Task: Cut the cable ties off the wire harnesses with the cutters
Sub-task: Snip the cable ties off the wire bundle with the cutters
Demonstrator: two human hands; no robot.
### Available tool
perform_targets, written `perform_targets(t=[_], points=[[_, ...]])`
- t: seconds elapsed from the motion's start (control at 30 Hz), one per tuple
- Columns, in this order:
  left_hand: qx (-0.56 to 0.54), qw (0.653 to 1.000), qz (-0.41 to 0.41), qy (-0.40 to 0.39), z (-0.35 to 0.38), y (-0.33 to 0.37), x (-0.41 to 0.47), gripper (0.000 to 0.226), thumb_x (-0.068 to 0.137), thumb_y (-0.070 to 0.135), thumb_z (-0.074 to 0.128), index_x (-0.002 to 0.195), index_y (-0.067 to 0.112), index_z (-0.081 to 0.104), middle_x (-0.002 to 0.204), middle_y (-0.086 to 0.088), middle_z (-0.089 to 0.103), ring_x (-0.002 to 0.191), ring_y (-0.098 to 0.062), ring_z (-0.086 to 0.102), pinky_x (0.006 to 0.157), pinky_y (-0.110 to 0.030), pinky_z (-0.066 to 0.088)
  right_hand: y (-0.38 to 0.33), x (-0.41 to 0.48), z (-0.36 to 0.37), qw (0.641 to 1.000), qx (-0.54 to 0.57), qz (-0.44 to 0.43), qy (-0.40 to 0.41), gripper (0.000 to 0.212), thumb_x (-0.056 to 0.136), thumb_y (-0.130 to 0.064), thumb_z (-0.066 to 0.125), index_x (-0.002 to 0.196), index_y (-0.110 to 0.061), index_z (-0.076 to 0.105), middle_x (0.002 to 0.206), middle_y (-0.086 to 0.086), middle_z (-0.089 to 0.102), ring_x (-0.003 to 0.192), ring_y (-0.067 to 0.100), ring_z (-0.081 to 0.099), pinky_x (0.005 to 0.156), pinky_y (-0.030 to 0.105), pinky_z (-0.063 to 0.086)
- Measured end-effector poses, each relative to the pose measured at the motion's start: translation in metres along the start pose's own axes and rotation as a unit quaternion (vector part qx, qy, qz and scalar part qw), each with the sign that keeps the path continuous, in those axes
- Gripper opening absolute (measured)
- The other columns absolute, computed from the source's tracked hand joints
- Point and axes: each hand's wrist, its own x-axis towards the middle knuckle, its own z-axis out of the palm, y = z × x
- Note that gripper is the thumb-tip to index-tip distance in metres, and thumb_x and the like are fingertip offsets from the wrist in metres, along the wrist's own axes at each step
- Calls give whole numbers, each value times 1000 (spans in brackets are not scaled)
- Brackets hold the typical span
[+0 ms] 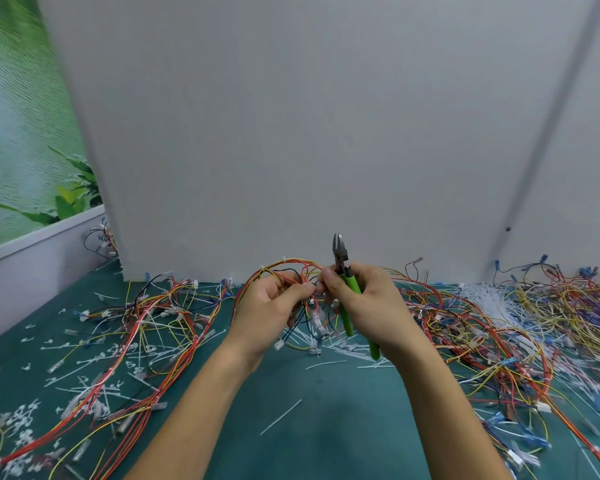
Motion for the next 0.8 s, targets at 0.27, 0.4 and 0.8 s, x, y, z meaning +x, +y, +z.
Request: perform_targets(t=[0.27,0.4,0.8], points=[[33,999,22,15,-15,2,5,23,81,32,69,79,9,65,71,-15,51,63,-23,42,58,-37,39,1,5,-20,993,55,-23,102,15,98,-30,70,90,-18,73,74,-4,74,67,6,65,64,23,57],[20,999,22,15,-21,5,6,17,82,30,68,73,16,69,70,-14,50,57,-20,44,56,-34,40,3,7,-25,988,89,-11,123,14,98,-29,69,92,-16,72,74,-5,73,70,9,66,67,31,60],[0,999,44,14,-14,4,4,17,92,20,66,85,6,71,73,-17,52,64,-24,42,56,-32,38,0,-1,-2,999,35,4,-38,28,86,-46,80,99,-22,79,93,-1,80,82,9,74,75,31,60]])
